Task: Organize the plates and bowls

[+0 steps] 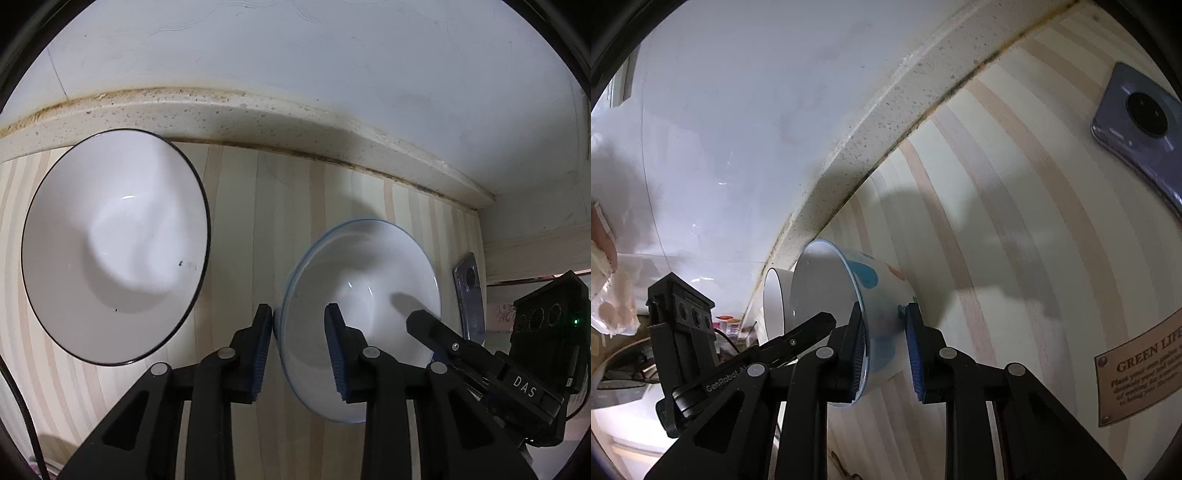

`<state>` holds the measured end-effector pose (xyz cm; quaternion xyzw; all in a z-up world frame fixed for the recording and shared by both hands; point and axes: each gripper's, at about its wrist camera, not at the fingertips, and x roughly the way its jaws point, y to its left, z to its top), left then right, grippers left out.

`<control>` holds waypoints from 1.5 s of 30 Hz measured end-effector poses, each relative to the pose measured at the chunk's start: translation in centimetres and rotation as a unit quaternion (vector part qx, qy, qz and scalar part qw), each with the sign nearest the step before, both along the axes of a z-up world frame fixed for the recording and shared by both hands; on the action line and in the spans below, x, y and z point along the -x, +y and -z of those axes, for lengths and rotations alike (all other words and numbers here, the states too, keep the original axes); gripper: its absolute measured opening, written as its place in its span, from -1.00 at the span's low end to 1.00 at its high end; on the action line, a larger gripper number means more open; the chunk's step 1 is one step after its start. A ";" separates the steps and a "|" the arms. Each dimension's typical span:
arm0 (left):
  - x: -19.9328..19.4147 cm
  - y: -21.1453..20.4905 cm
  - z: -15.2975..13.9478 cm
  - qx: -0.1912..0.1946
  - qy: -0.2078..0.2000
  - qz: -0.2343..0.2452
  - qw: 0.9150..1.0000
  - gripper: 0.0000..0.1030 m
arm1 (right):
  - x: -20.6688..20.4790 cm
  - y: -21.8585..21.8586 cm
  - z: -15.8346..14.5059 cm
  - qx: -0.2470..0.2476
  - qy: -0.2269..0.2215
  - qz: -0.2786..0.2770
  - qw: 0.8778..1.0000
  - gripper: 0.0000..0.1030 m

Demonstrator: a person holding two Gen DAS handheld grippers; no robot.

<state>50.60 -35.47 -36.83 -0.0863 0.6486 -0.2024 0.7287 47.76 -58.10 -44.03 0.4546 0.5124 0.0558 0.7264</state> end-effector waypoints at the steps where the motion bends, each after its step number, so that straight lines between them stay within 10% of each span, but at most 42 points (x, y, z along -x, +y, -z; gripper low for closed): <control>1: 0.0 0.0 0.0 -0.001 0.000 0.000 1.000 -0.54 | 0.1 0.1 0.0 0.002 -0.001 -0.001 1.000 -0.56; 22: 3.9 1.0 -2.6 -0.010 -0.043 0.019 0.999 -0.55 | 2.4 2.1 -2.2 0.047 -0.007 -0.028 0.998 -0.58; 45: 16.4 6.2 -10.4 0.024 -0.088 0.084 0.992 -0.55 | 16.3 7.3 -10.4 0.080 -0.034 -0.027 0.996 -0.58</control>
